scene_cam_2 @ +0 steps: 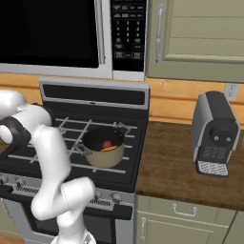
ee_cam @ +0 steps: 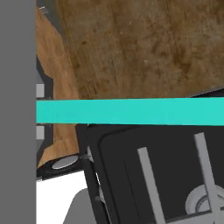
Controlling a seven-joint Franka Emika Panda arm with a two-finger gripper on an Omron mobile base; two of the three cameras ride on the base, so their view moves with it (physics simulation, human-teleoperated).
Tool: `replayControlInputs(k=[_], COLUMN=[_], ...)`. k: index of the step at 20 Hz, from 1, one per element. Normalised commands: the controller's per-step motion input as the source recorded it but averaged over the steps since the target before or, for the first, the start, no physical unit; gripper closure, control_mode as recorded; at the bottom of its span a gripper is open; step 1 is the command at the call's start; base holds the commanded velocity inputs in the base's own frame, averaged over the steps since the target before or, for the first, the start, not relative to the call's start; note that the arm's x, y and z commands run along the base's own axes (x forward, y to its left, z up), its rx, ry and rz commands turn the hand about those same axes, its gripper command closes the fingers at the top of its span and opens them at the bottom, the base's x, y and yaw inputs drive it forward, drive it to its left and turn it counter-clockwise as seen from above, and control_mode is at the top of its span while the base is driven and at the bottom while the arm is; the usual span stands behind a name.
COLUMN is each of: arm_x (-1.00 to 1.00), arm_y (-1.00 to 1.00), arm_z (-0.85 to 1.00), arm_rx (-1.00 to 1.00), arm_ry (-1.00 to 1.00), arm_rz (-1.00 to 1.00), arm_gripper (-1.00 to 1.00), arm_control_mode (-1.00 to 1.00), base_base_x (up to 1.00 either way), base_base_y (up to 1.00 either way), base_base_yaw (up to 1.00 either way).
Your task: Put the corn and tomato in the pot. Retrieve the spatula and lightly stir the vegetables in the pot.
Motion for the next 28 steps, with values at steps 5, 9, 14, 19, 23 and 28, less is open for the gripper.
replayControlInputs(k=[5,9,14,19,23,28], arm_x=[-0.53,-0.73,-0.48,0.00,0.39,0.25], arm_y=[-0.86,-0.76,-0.69,-0.77,-0.55,-0.18], arm_z=[0.60,0.36,0.42,0.48,0.25,0.15], arm_rx=[0.20,0.28,0.37,0.47,0.46,0.18], arm_ry=[0.01,-0.03,-0.04,0.00,0.06,0.07], arm_rz=[-0.25,-0.23,-0.25,-0.33,-0.30,-0.09], arm_gripper=[1.00,1.00,1.00,1.00,1.00,1.00], arm_control_mode=[-1.00,-1.00,-1.00,-1.00,-1.00,-1.00], base_base_x=[0.00,0.00,0.00,0.00,0.00,0.00], base_base_y=[0.00,0.00,0.00,0.00,0.00,0.00], base_base_yaw=[0.00,0.00,0.00,0.00,0.00,0.00])
